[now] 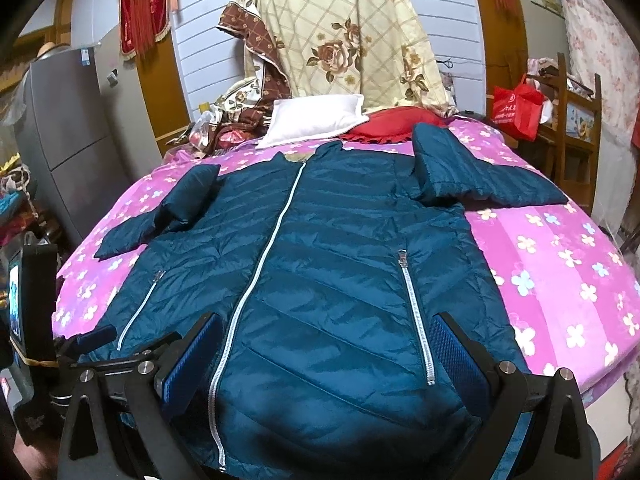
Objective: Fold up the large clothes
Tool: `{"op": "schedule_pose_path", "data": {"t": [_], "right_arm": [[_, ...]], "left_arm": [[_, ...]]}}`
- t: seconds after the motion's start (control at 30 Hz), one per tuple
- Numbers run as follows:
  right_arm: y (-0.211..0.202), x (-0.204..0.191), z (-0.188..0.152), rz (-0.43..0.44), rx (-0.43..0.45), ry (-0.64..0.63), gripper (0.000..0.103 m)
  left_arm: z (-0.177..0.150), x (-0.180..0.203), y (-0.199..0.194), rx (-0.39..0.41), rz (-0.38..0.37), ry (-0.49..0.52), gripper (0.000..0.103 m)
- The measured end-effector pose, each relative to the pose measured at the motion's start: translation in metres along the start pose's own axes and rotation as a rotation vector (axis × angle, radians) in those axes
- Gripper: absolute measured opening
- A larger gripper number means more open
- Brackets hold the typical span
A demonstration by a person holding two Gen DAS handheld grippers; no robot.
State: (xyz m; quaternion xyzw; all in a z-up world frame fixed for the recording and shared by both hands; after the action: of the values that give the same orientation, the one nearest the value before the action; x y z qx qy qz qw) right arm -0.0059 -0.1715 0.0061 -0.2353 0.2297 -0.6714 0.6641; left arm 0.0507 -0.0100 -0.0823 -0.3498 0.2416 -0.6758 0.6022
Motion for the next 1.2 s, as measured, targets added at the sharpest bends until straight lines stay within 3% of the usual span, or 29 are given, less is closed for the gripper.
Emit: {"op": "schedule_pose_path", "data": {"t": [0.1,0.17,0.27,0.4,0.7,0.83,0.9,1.0,1.2], "right_arm": [[0.004,-0.002,-0.003,0.007,-0.01,0.002,0.102],[0.006,-0.003,-0.005,0.009,-0.016,0.003,0.102],[0.007,-0.002,-0.006,0.008,-0.018,0.001,0.102],[0.008,0.001,-0.007,-0.005,-0.016,-0.002,0.102],[0.006,0.003,-0.006,-0.02,-0.017,-0.012,0.102],[0.003,0.005,-0.006,-0.037,-0.024,-0.021,0.102],[0.001,0.008,-0.006,-0.045,-0.024,-0.018,0.102],[0.002,0.013,-0.01,-0.056,-0.035,-0.01,0.102],[0.005,0.01,-0.015,-0.055,-0.04,-0.019,0.102]], "left_arm": [[-0.004,0.01,0.001,-0.029,-0.093,-0.029,0.103],[-0.008,0.012,0.004,-0.059,-0.103,-0.032,0.102],[-0.008,0.005,0.009,-0.058,-0.02,-0.014,0.102],[-0.003,-0.009,0.013,-0.063,0.036,-0.037,0.102],[0.011,-0.002,-0.005,0.03,0.033,0.009,0.102],[0.017,-0.01,-0.007,0.054,0.046,-0.04,0.102],[0.022,-0.014,-0.012,0.079,0.017,-0.079,0.102],[0.025,-0.014,-0.012,0.058,0.004,-0.062,0.102],[0.018,-0.02,0.001,-0.01,0.082,-0.044,0.102]]}}
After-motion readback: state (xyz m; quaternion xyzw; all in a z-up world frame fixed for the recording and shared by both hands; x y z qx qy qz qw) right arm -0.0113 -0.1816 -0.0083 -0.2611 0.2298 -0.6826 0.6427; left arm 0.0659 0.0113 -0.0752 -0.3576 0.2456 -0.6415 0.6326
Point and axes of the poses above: each gripper's, at about its wrist camera, not at the fingertips, and y roughly the way its jaws point, x to its right, z to its top, the point moved 9 cm from there along y, roughly the way its jaws point, and after that the axes turned 9 degrees about -y, right-handed, at the moved point
